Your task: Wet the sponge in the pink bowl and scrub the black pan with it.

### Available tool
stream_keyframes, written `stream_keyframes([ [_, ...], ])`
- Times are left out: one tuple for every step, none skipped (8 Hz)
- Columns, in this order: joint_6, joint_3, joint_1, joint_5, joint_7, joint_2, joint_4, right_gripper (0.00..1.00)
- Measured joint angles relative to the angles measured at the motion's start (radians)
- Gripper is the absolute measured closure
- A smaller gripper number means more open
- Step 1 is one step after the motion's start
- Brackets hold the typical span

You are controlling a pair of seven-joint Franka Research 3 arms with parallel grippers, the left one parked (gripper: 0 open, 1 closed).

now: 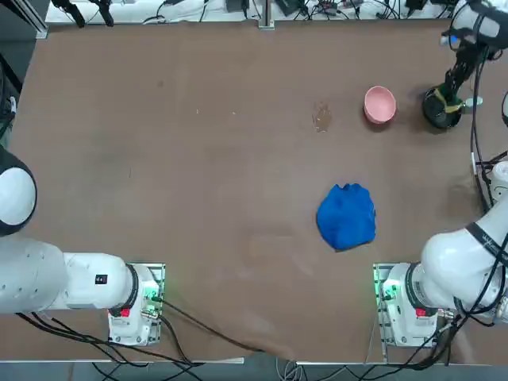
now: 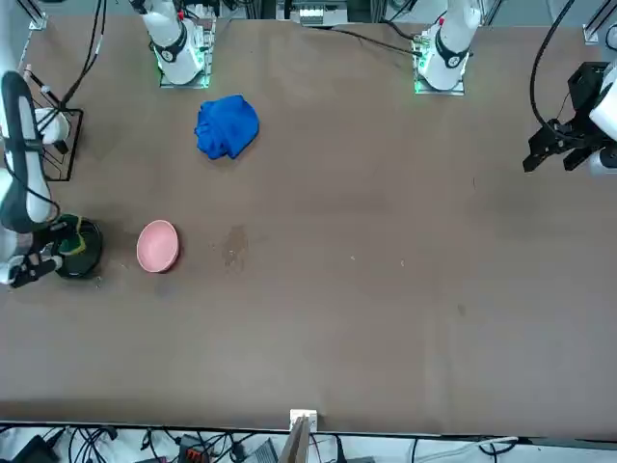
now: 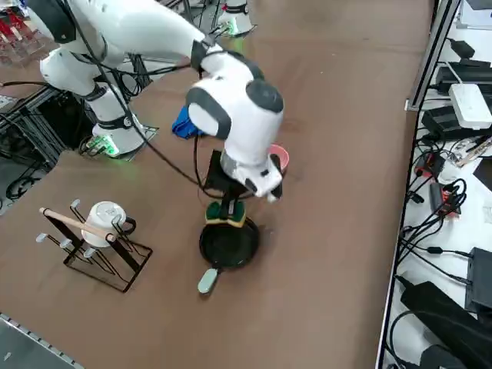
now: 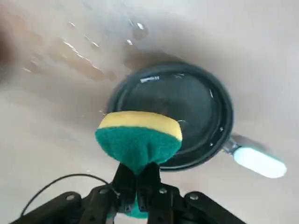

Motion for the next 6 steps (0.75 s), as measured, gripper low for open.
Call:
stream_keyframes([
  [-0.007, 0.047, 0.004, 0.0, 0.003, -0.032, 0.0, 0.94],
  [-0.012, 0.099, 0.01, 0.003, 0.032, -0.051, -0.001, 0.94],
  [-0.015, 0.163, 0.016, 0.021, 0.101, -0.056, -0.002, 0.94],
  [-0.015, 0.227, 0.023, 0.049, 0.191, -0.056, -0.006, 0.94],
  [-0.015, 0.28, 0.034, 0.069, 0.282, -0.055, -0.015, 0.94],
  [-0.015, 0.321, 0.054, 0.078, 0.379, -0.052, -0.023, 0.94],
])
